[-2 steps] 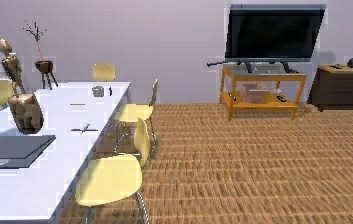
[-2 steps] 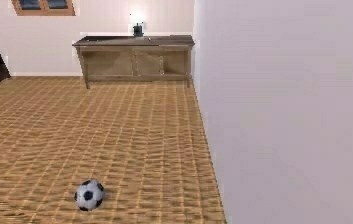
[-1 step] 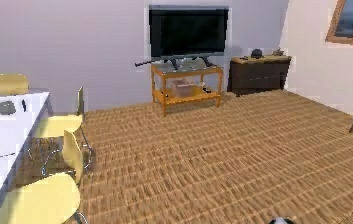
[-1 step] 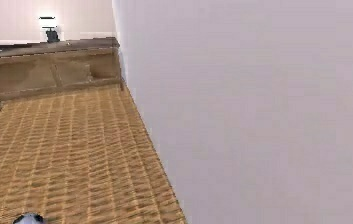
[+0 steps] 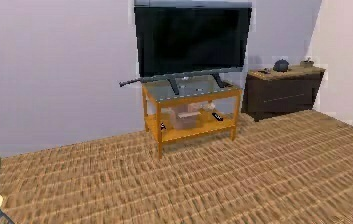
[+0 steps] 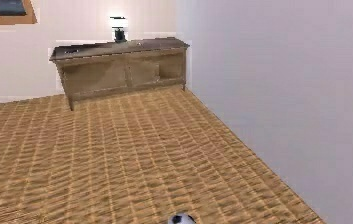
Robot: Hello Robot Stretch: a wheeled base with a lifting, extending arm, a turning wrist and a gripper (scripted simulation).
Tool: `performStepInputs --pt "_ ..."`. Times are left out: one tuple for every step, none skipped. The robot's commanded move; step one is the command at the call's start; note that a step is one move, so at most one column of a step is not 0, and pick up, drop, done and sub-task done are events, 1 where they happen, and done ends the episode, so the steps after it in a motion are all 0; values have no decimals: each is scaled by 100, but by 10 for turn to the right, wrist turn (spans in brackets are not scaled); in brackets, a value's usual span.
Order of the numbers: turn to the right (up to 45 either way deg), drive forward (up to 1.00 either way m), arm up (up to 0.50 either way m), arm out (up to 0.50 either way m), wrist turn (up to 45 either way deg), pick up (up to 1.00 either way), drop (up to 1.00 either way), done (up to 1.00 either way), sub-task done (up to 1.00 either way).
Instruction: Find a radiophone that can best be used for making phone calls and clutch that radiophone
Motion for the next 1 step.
performStepInputs --pt "30 0 0 0 0 0 0 0 0"
